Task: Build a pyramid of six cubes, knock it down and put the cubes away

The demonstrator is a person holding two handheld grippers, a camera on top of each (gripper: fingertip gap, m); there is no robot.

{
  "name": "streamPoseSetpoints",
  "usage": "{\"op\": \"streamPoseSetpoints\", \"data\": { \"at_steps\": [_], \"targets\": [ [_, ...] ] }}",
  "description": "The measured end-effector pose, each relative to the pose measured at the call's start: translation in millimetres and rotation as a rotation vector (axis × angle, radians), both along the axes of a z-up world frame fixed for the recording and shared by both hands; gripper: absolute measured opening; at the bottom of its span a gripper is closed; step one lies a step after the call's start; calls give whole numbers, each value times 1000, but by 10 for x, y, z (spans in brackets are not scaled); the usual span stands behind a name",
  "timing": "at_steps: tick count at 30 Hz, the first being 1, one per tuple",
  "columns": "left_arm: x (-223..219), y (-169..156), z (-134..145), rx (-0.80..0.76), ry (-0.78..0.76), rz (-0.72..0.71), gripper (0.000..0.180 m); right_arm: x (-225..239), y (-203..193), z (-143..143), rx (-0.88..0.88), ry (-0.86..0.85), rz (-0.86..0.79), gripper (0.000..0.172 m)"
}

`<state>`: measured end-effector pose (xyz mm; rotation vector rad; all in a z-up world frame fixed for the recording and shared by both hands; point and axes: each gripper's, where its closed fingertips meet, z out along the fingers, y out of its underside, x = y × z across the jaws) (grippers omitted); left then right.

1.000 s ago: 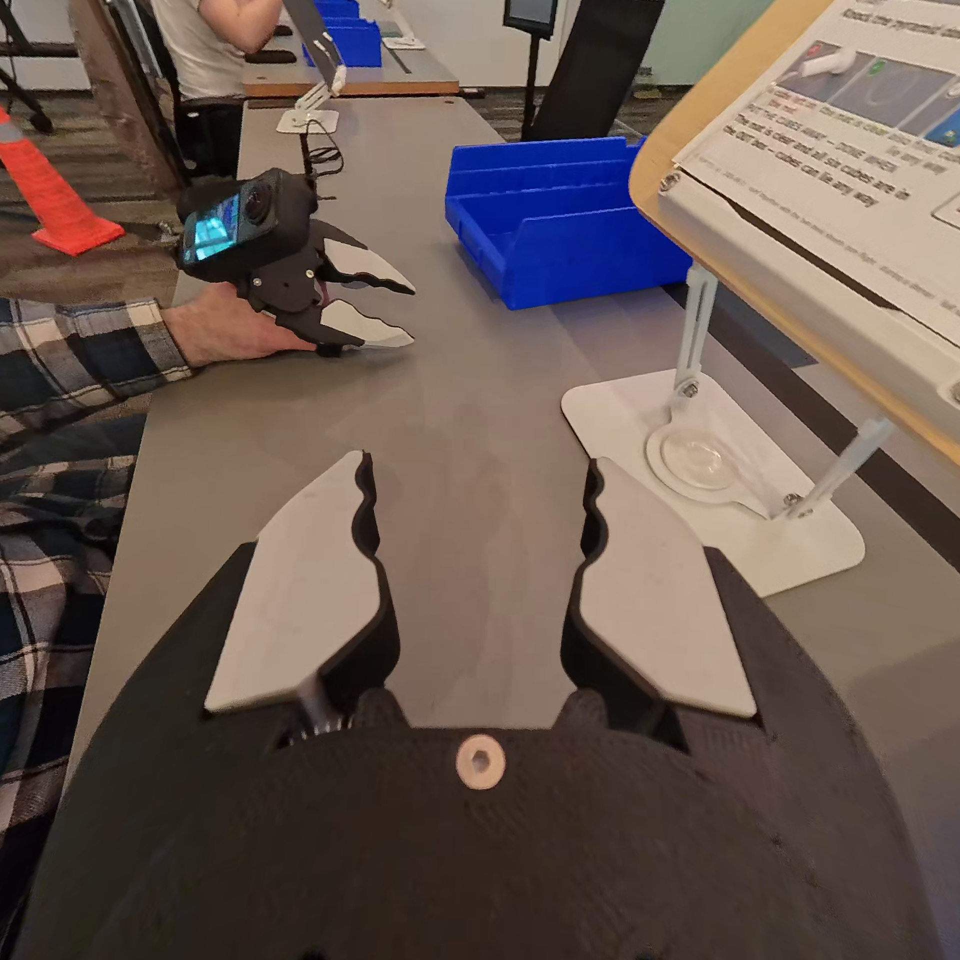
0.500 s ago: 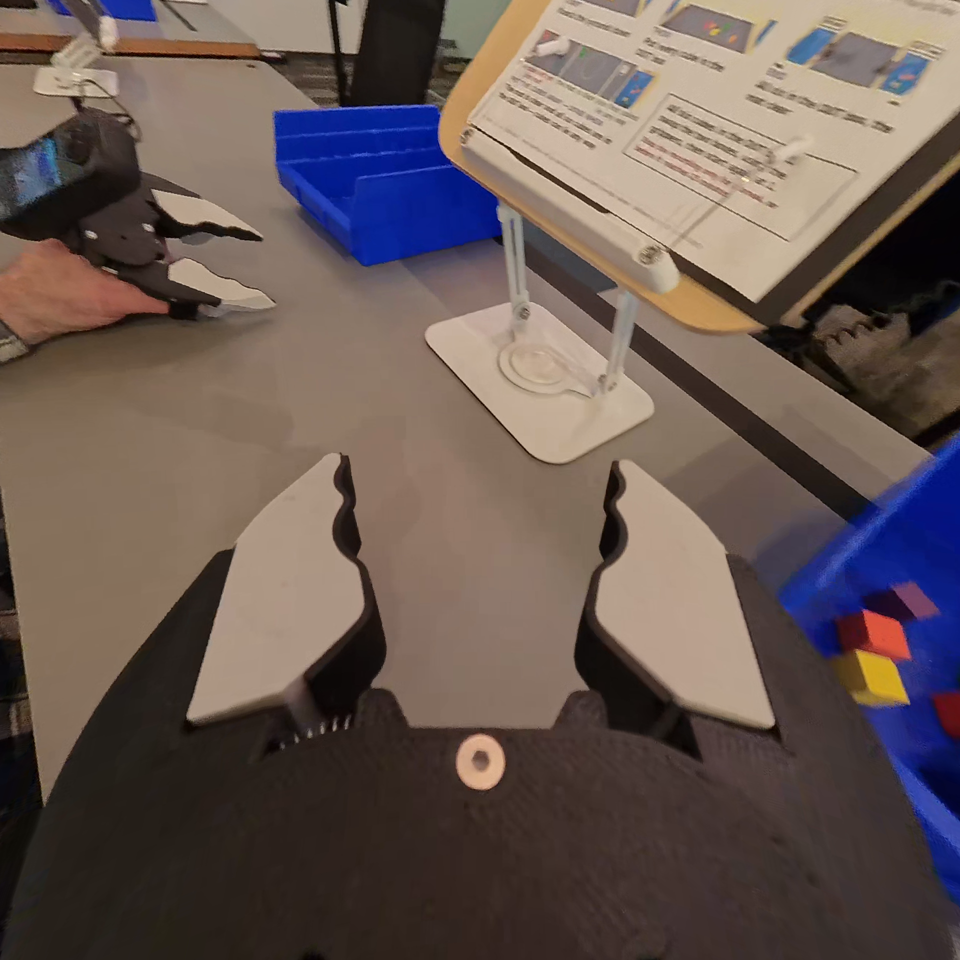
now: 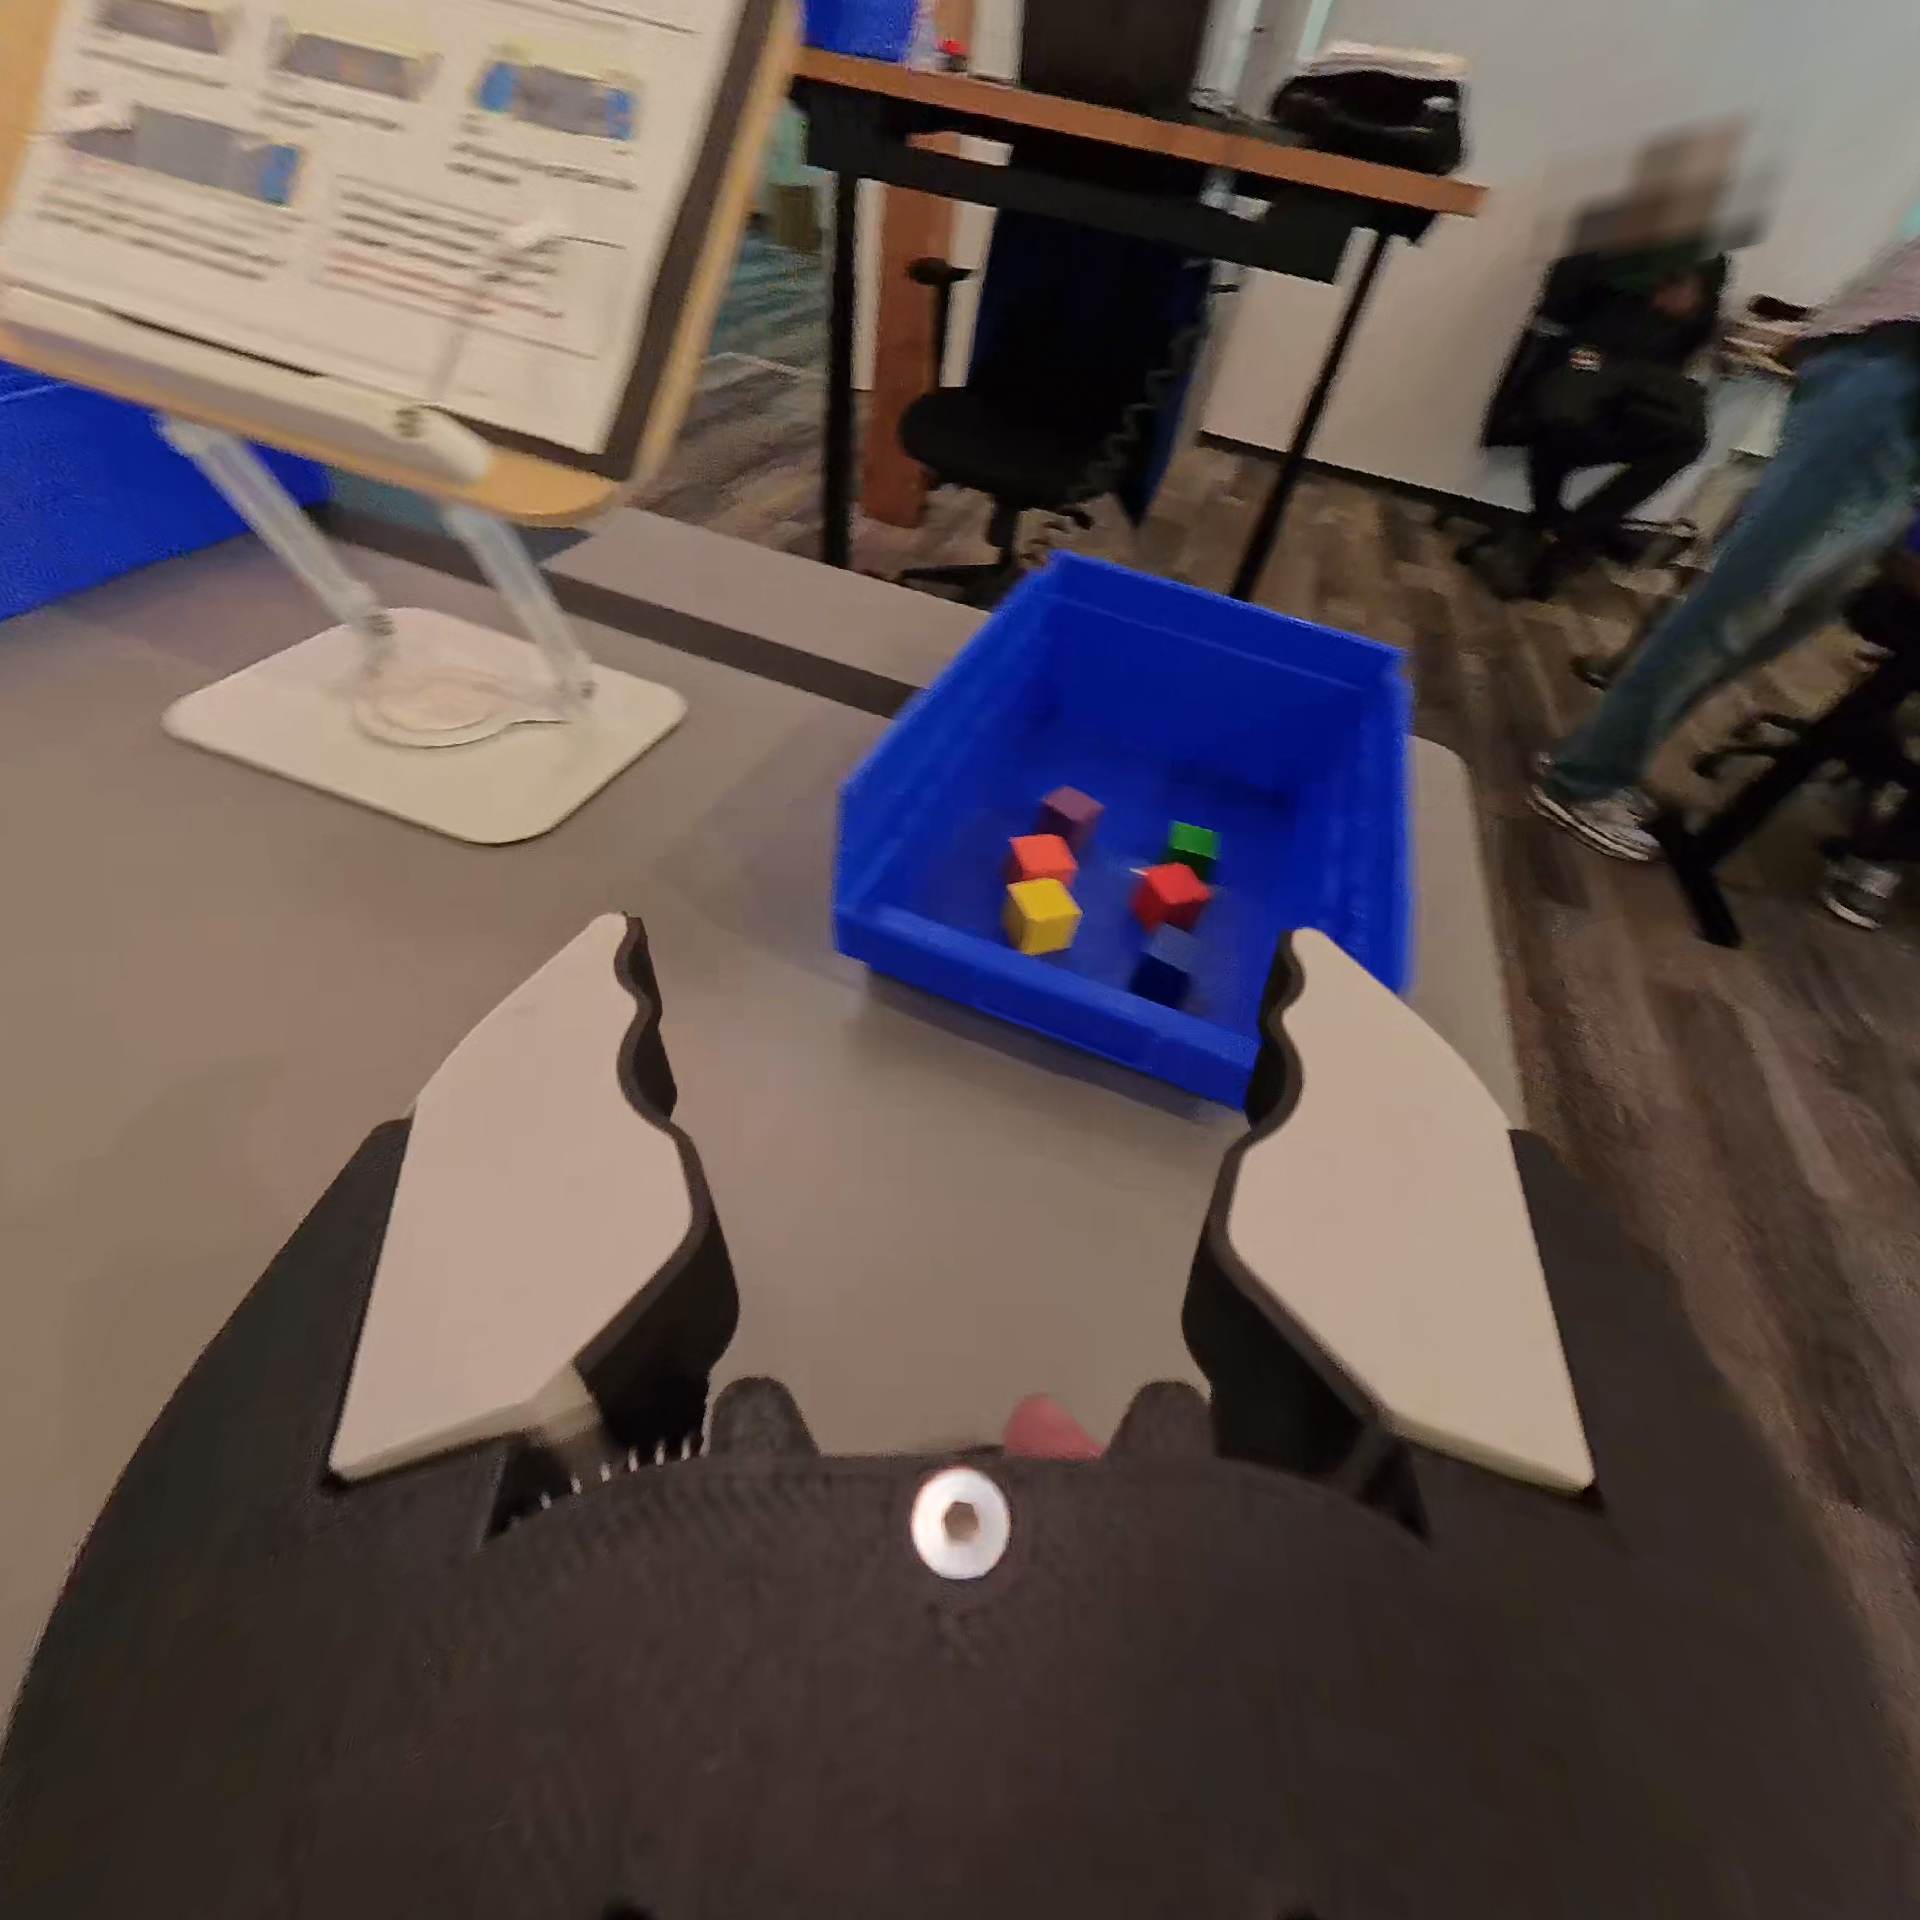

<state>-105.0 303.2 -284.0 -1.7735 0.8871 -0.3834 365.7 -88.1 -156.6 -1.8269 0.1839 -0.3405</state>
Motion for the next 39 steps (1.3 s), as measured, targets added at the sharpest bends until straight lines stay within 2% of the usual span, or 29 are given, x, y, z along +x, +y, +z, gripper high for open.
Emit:
{"op": "streamPoseSetpoints", "data": {
  "at_steps": [2,5,8,10,13,19,23,24,27,31,32,36,39],
  "targets": [
    [-91,141,96,-25,-73,32,90,289,-181,-12,5,15,-84,109],
    [-321,440,317,46,-107,133,98,599,-333,-38,12,50,-154,110],
    [-634,748,569,119,-160,240,101,750,-285,-45,-23,50,-180,110],
    [-821,953,643,100,-213,283,99,815,-148,-63,-46,64,-167,109],
    [-1017,1245,581,-4,-289,323,111,1043,63,-138,-85,75,-186,107],
    [-1156,1632,422,-12,-267,355,111,1818,249,-628,-237,126,-323,103],
    [-1160,1843,332,16,-180,359,109,2102,309,-921,-267,217,-321,86],
    [-1147,1888,317,9,-170,351,108,2130,328,-980,-272,235,-311,79],
    [-1139,2011,272,-24,-153,341,94,2152,380,-1162,-306,281,-286,71],
    [-1065,2131,150,-86,-149,302,78,2141,449,-1316,-336,270,-260,51],
    [-1031,2160,83,-113,-138,294,80,2125,478,-1317,-320,276,-246,44],
    [-831,2237,-101,-162,-95,253,88,2087,541,-1327,-328,298,-208,33],
    [-728,2253,-72,-175,-96,214,69,2037,596,-1330,-352,294,-170,16]
  ]
}}
